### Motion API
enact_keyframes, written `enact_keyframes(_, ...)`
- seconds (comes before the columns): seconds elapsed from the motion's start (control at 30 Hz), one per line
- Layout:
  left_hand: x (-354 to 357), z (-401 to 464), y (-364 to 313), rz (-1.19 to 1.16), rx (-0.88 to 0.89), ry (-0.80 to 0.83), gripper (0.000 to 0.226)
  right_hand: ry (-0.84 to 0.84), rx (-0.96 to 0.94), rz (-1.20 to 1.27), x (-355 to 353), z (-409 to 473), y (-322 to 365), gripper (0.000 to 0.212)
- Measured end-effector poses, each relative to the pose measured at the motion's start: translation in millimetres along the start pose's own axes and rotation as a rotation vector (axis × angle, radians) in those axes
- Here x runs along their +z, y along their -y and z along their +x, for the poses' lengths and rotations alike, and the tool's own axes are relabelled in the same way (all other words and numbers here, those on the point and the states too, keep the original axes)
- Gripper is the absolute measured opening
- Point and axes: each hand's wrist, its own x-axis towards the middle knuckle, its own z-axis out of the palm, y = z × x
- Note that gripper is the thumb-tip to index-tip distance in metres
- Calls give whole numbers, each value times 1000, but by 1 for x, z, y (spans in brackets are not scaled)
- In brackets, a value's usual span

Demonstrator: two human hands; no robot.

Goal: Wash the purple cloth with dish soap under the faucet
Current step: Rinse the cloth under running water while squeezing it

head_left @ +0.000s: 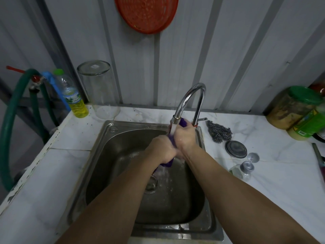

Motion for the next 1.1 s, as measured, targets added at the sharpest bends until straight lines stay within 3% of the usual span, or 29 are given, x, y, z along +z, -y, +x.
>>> enact_keyframes(0.17, 6, -5, 5, -36, -24, 28, 20, -80, 104, -38, 3, 2, 3, 9)
enact_keyframes(0.23, 3, -5, 12, -132, 8, 49, 23, -82, 157, 51, 0, 2, 3, 15)
enact_keyframes(0.3, -4, -7, 24, -273, -37, 80, 41, -84, 214, 220, -5, 0, 3, 24)
enact_keyframes(0.47, 1, -11, 61, -942, -258, 309, 75, -47, 211, 594, -21, -3, 9, 30)
enact_keyframes(0.57, 11, -9, 53, -1278, -375, 414, 79, -54, 171, 556, -19, -8, 6, 30)
enact_keyframes(0.63, 14, -2, 40, -1490, -431, 315, 90, -57, 153, 485, -16, -15, -2, 27)
enact_keyframes(0.7, 11, 0, 26, -1606, -434, 141, 74, -61, 156, 499, -14, -23, -9, 33)
enact_keyframes(0.77, 9, 3, 16, -1561, -455, -56, 43, -83, 171, 550, -12, -29, -15, 39)
enact_keyframes(0.87, 9, 9, 6, -1476, -588, -302, 38, -149, 257, 648, -7, -37, -23, 44)
enact_keyframes(1.0, 10, 11, -1, -1532, -631, -368, 13, -244, 367, 716, 2, -36, -17, 27)
enact_keyframes(1.1, 10, 13, -2, -1485, -607, -440, 17, -250, 405, 741, 6, -37, -13, 30)
